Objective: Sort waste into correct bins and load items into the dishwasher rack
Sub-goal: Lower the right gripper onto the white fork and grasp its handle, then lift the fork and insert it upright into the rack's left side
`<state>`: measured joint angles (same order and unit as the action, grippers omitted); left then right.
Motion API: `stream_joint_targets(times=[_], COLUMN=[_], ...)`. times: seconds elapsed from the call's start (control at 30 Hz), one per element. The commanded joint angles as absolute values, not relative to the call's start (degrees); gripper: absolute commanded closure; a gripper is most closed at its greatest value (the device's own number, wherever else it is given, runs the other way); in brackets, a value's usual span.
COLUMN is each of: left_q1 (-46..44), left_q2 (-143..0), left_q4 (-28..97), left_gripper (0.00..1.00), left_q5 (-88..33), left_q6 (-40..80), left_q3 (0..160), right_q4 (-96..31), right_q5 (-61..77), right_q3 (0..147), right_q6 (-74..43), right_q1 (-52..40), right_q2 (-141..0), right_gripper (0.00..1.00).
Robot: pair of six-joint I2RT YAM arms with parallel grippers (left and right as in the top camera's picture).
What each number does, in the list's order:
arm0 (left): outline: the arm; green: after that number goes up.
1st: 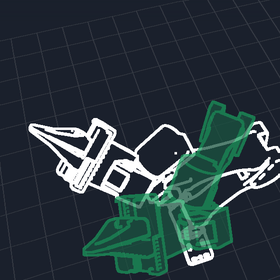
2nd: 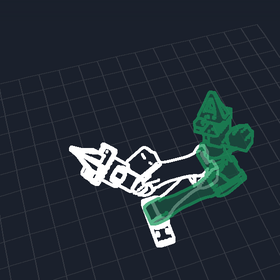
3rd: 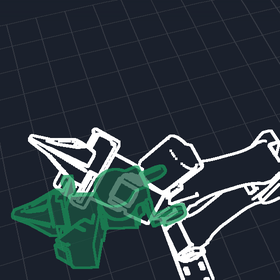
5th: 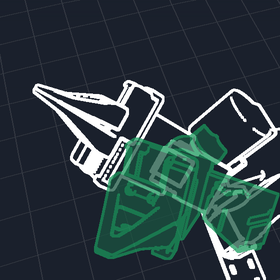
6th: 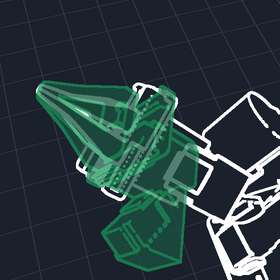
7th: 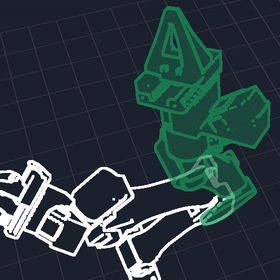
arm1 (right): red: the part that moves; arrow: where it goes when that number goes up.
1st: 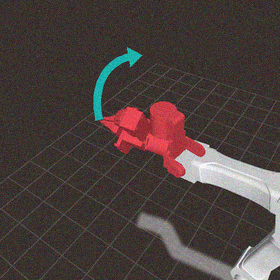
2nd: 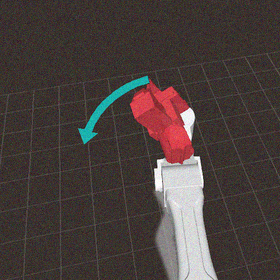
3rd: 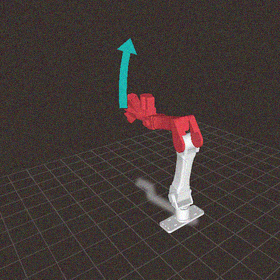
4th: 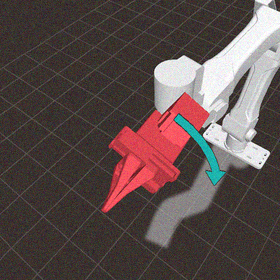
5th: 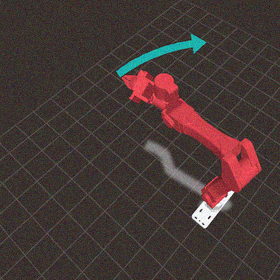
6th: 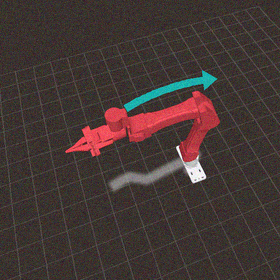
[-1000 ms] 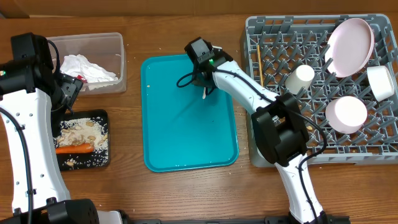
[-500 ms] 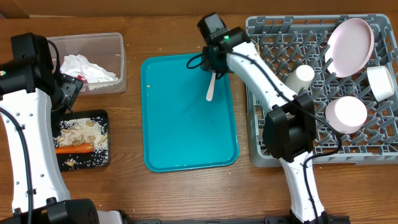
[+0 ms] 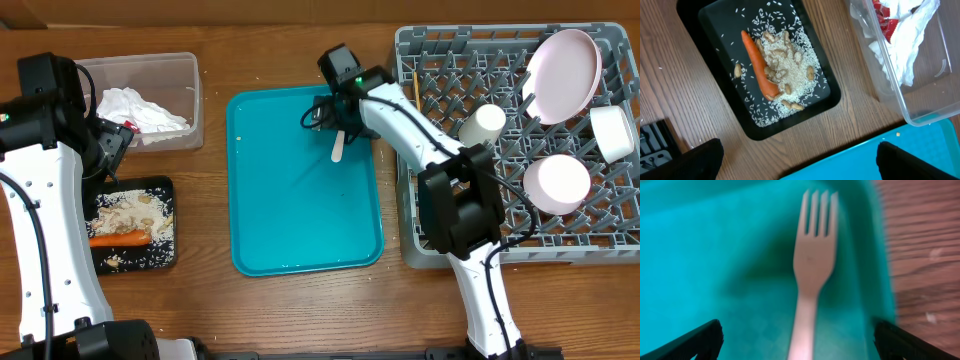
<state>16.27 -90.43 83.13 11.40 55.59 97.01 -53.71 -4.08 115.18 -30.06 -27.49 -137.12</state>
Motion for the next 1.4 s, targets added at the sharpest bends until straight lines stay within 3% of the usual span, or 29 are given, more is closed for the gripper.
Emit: stream_joint_targets(times=[0.0, 0.3, 0.4, 0.6, 0.77, 1.03, 1.37], left_q1=[16.5, 16.5, 16.5, 16.5, 16.5, 16.5, 16.5], left_q2=[-90.7, -90.7, -90.7, -90.7, -90.7, -90.7, -90.7], left_q4=[83.3, 83.3, 83.3, 83.3, 83.3, 83.3, 83.3], left_gripper=[0.0, 0.0, 0.0, 0.0, 0.0, 0.0, 0.0], left_q5=[12.0, 12.0, 12.0, 12.0, 12.0, 12.0, 12.0], left_q6=[56.6, 56.6, 56.6, 56.6, 56.6, 56.6, 56.6], left_q3=[97.0, 97.0, 97.0, 97.0, 97.0, 97.0, 97.0], right_q4=[-52.2, -48.9, -49.6, -50.6, -52.1, -59.8, -70.4], right_q5=[-4.2, -5.5, -10.4, -12.0, -12.0, -10.0, 7.7], right_q3=[112.9, 109.4, 108.7, 108.6, 108.7, 114.6, 126.9], right_q6=[-30.4, -31.8, -33.6, -34.4, -34.6, -33.8, -19.4], right_q1=[-27.8, -28.6, -29.3, -30.3, -30.3, -29.4, -22.9], right_q2=[-137.5, -138.4, -140.2, -143.5, -144.0, -141.5, -132.1], right_gripper=[0.02, 0.49, 0.59, 0.7, 0.94, 0.96, 0.96])
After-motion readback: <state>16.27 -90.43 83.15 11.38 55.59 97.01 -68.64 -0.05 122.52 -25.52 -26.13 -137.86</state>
